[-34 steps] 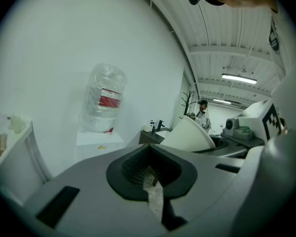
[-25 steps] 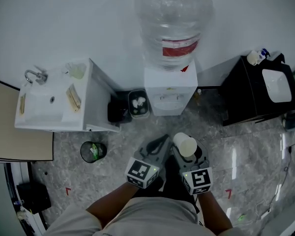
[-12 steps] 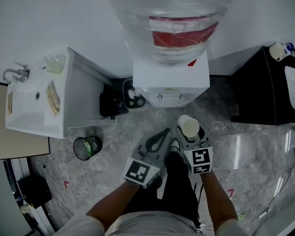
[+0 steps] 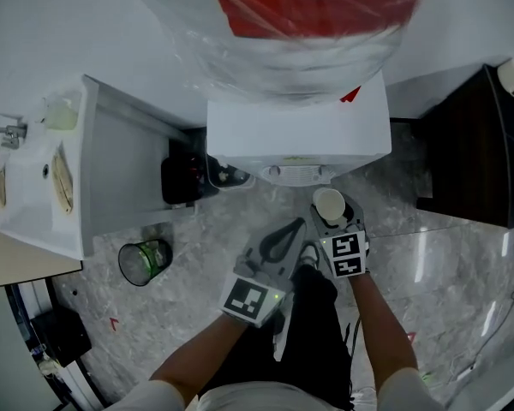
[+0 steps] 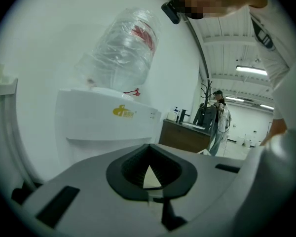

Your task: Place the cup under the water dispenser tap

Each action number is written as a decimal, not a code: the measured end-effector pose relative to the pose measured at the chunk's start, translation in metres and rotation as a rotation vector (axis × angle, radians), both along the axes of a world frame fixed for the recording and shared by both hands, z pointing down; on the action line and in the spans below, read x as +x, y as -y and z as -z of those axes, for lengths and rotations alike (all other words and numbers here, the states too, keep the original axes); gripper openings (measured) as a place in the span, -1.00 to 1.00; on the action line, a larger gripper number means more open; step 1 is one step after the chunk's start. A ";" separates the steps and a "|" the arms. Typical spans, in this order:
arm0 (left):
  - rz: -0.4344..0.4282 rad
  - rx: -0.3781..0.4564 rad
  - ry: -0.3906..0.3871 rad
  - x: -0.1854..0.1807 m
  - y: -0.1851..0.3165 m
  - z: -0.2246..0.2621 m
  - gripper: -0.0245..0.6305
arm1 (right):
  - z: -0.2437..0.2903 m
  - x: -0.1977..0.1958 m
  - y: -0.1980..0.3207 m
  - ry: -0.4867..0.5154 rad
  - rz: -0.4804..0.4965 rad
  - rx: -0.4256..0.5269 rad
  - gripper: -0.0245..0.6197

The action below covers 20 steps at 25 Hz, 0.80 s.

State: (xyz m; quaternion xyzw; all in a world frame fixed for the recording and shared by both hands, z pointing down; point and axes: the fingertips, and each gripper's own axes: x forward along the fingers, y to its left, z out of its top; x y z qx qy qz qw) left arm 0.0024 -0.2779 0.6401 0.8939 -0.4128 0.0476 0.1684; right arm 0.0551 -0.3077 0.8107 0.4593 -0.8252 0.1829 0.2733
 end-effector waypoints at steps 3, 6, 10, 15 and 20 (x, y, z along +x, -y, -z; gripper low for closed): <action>0.016 -0.016 -0.002 -0.004 0.002 -0.017 -0.91 | -0.051 -0.002 0.016 -0.020 0.002 -0.055 -0.09; 0.028 -0.032 0.007 -0.010 0.003 -0.029 -0.91 | -0.084 -0.003 0.035 -0.031 -0.006 -0.073 -0.09; 0.024 -0.037 0.026 -0.012 0.004 -0.039 -0.91 | -0.106 -0.005 0.054 -0.039 -0.016 -0.066 -0.08; 0.014 -0.051 0.028 -0.005 0.005 -0.049 -0.91 | -0.121 -0.008 0.062 -0.062 0.002 -0.056 -0.08; 0.006 -0.051 0.018 0.002 0.010 -0.052 -0.91 | -0.131 -0.008 0.068 -0.090 0.010 -0.070 -0.08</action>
